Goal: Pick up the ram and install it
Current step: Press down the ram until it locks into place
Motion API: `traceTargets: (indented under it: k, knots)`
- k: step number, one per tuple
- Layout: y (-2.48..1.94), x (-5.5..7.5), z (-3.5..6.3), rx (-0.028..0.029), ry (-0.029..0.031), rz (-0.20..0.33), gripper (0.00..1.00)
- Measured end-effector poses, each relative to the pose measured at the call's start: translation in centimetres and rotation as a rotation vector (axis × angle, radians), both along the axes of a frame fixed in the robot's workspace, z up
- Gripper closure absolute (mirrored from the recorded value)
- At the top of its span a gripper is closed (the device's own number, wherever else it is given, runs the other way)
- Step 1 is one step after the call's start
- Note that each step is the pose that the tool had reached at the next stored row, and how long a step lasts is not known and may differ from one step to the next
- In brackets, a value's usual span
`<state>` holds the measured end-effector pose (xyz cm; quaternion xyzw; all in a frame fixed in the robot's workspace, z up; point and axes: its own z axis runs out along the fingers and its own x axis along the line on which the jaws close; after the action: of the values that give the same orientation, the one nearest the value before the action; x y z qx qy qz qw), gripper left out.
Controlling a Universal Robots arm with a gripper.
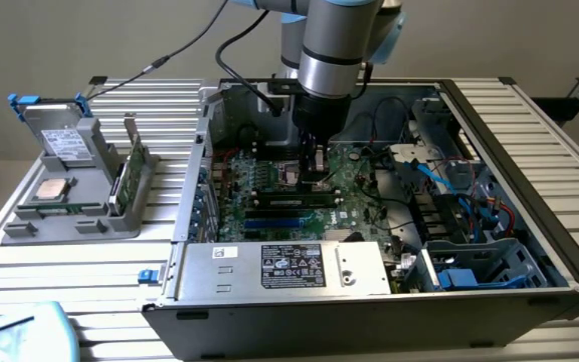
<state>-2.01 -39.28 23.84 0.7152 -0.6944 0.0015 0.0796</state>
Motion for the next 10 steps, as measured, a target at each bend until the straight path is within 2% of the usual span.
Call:
traceTargets:
  k: [3,10]
  knots:
    - [0.0,0.0,0.0,0.0,0.0001,-0.006,0.9]
    - [0.0,0.0,0.0,0.0,0.0,-0.103,0.9]
